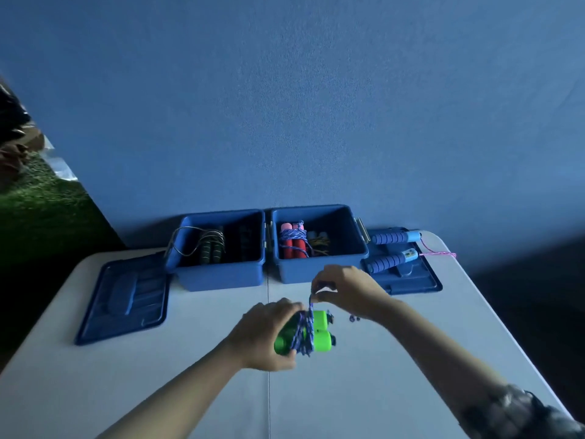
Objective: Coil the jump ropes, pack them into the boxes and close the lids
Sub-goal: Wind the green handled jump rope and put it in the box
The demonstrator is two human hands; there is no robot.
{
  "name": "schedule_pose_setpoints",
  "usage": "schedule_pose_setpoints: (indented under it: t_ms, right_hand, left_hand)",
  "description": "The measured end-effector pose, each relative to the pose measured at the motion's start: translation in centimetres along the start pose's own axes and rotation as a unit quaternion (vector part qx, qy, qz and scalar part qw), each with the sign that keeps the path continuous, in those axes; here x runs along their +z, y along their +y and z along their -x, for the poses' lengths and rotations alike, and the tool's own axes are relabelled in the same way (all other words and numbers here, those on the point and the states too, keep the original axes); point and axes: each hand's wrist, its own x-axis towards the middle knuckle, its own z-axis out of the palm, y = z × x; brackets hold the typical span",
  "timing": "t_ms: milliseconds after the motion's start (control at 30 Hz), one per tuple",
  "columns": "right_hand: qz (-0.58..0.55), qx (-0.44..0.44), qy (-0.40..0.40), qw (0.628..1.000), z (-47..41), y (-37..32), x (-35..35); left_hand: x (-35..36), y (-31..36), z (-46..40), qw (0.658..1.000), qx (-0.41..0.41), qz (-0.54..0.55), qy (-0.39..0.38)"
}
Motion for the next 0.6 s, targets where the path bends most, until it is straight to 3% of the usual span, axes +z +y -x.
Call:
schedule_pose_setpoints:
  t_ms: [100,200,333,467,600]
  right_hand:
    - [-0.125,-0.002,-0.006,0.992,-0.9,1.7,0.5]
    - [-0.241,0.05,0.016,0.969,-1.1,2.9,1.3]
    - [-0.231,0.126,-0.02,0.965,-0.3,4.1,4.2]
    - [-0.241,0.141,-0.06,0.958,1.2,1.6,7.4]
    - [-0.208,0.155,-0.05,0.965,2.1,-0.5,9.0]
  left_hand:
    - [-0.2,1.3,0.4,0.997,0.01,0.069,0.017]
    - [-0.6,1.5,0.3,0.969,-0.083,0.223,0.068]
    - [-0.6,0.9,-0.4,0.933,-0.154,0.288,0.149]
    - [0.2,1.3,-1.3,0.876,-0.246,0.363,0.198]
    - [0.5,0.8,-1.5,0.871,-0.31,0.305,0.227]
